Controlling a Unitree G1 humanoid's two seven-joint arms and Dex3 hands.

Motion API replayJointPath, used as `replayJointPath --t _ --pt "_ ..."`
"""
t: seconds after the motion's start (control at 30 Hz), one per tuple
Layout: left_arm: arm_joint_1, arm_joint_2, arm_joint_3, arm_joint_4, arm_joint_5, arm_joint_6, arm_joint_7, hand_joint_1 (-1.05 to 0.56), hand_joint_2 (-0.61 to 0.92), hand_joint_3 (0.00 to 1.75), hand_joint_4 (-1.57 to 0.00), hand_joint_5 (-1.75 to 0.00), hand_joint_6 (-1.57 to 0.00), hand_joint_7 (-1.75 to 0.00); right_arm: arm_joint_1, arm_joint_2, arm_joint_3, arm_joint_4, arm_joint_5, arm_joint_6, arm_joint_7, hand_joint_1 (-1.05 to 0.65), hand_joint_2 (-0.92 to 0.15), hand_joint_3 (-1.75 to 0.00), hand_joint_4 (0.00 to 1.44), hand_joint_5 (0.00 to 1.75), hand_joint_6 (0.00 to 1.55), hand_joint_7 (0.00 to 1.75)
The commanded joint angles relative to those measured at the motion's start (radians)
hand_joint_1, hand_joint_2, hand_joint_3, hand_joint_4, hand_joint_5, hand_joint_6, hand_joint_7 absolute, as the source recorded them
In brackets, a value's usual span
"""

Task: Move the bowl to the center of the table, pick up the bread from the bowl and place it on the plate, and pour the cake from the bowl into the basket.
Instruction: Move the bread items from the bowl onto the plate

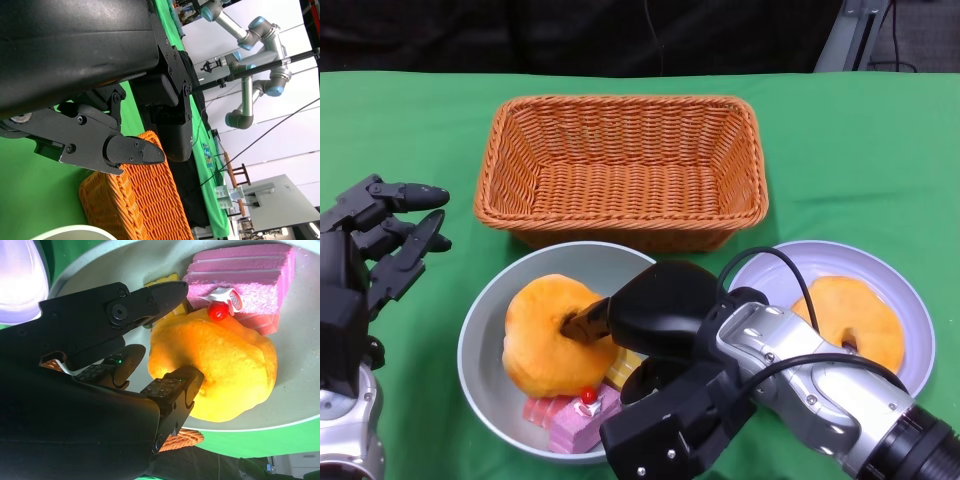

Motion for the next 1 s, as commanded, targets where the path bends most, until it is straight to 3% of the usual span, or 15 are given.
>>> replayJointPath --t 0.03,0.33,0.73,1.0 --pt "-0.002 0.004 0.002 -0.020 0.002 -0.007 0.027 -0.22 0.92 0.26 -0.83 -1.21 -0.87 -0.82 -0.016 0.005 0.012 0.029 0.003 -0.013 0.000 -0.72 -0.92 -0.02 0.61 0.04 0.56 0.01" --pt "-0.001 0.002 0.003 -0.025 0.004 -0.011 0.030 -0.22 0.92 0.27 -0.84 -1.21 -0.87 -0.82 -0.051 0.020 0.035 0.103 -0.015 -0.010 -0.012 -0.73 -0.92 -0.02 0.66 0.06 0.53 0.00" --pt "-0.001 0.003 0.004 -0.029 0.005 -0.013 0.037 -0.21 0.92 0.28 -0.84 -1.21 -0.86 -0.83 -0.101 0.051 0.054 0.175 -0.018 0.032 0.034 -0.72 -0.92 -0.01 0.61 0.02 0.51 0.00" --pt "0.000 -0.001 0.004 -0.031 0.005 -0.017 0.043 -0.21 0.92 0.27 -0.84 -1.21 -0.87 -0.84 -0.096 0.064 0.066 0.184 -0.029 0.054 0.021 -0.73 -0.91 0.00 0.68 0.04 0.58 0.02"
